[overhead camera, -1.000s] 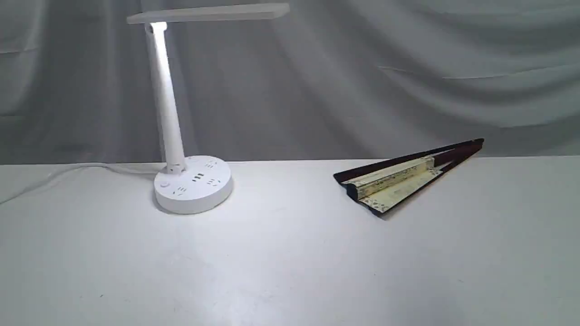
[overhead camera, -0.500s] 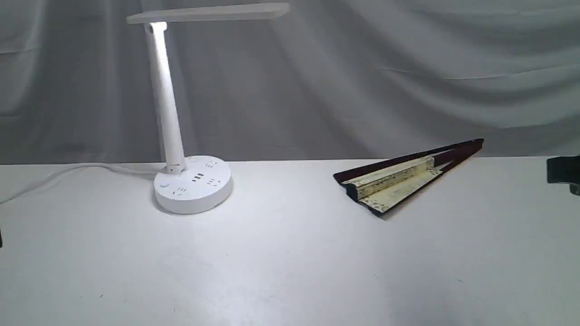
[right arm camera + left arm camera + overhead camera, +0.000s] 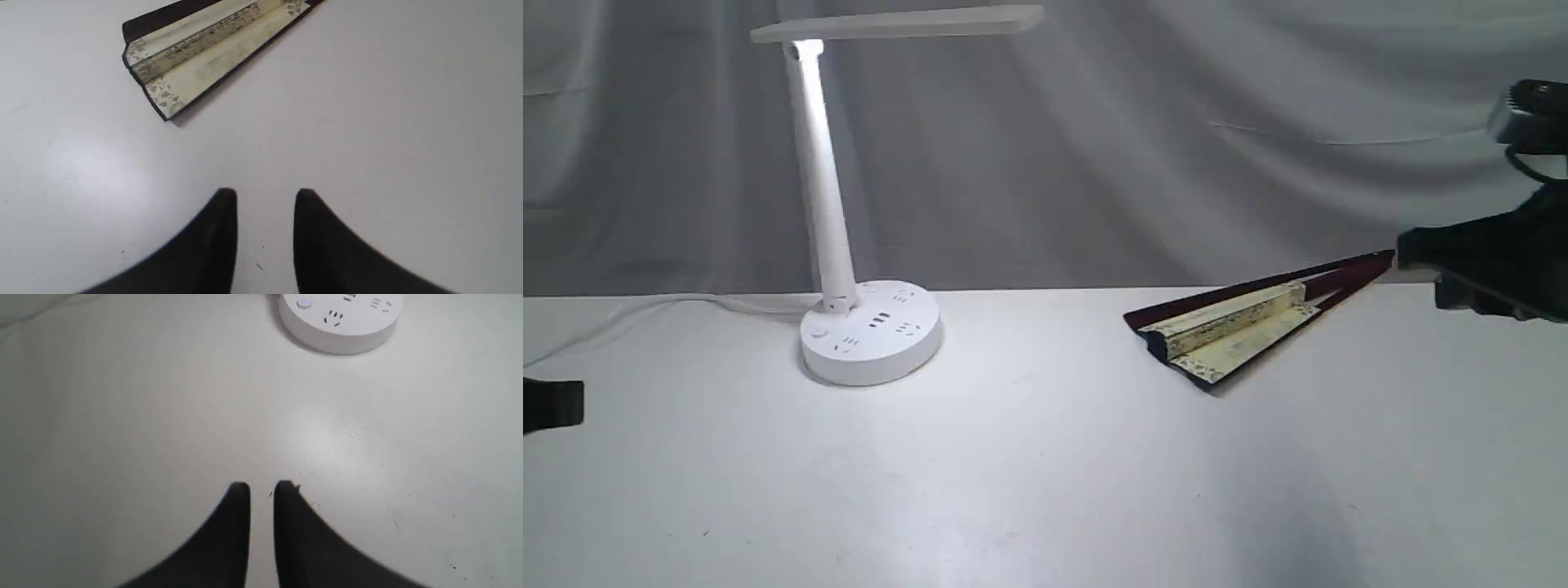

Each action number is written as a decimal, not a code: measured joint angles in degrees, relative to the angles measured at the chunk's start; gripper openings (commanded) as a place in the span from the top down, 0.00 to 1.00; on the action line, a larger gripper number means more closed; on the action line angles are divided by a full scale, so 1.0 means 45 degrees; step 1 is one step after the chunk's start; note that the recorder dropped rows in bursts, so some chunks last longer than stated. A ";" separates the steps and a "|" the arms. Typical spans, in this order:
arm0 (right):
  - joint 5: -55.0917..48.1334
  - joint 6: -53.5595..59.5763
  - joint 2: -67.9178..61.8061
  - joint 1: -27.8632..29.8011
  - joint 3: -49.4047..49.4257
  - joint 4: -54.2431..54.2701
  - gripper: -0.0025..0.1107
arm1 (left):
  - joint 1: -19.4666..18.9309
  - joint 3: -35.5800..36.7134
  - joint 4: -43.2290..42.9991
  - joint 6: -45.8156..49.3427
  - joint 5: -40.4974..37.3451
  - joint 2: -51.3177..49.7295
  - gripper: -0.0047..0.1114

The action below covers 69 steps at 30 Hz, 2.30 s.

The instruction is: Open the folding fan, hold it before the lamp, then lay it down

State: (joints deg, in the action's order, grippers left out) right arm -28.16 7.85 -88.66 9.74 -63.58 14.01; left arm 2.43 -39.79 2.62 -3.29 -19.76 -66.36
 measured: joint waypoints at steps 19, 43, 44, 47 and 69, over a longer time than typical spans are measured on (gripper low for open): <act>-0.2247 0.2293 -0.5773 0.0000 -0.5357 0.2449 0.98 | 0.0000 -0.0024 0.0234 0.0078 0.0165 -0.1561 0.86; -0.0955 0.1814 -1.0840 -0.1880 -0.9961 0.2559 0.98 | 0.0000 -0.0730 0.0234 0.0103 -0.0406 -0.2496 0.86; -0.0796 0.1816 -1.0901 -0.1877 -0.9961 0.2584 0.98 | 0.0000 -0.0730 0.0234 0.0103 -0.0406 -0.2496 0.86; -0.0227 0.1790 -1.0990 -0.1877 -0.9961 0.2611 0.98 | 0.0000 -0.0730 0.0234 0.0103 -0.0406 -0.2496 0.86; 0.1044 0.1825 -1.1863 -0.1948 -0.9980 0.3264 0.98 | 0.0000 -0.0730 0.0234 0.0103 -0.0406 -0.2496 0.86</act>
State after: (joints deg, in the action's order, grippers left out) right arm -23.46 16.06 -142.04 0.98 -108.49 28.70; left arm 2.43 -43.07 3.68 -2.83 -21.58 -77.59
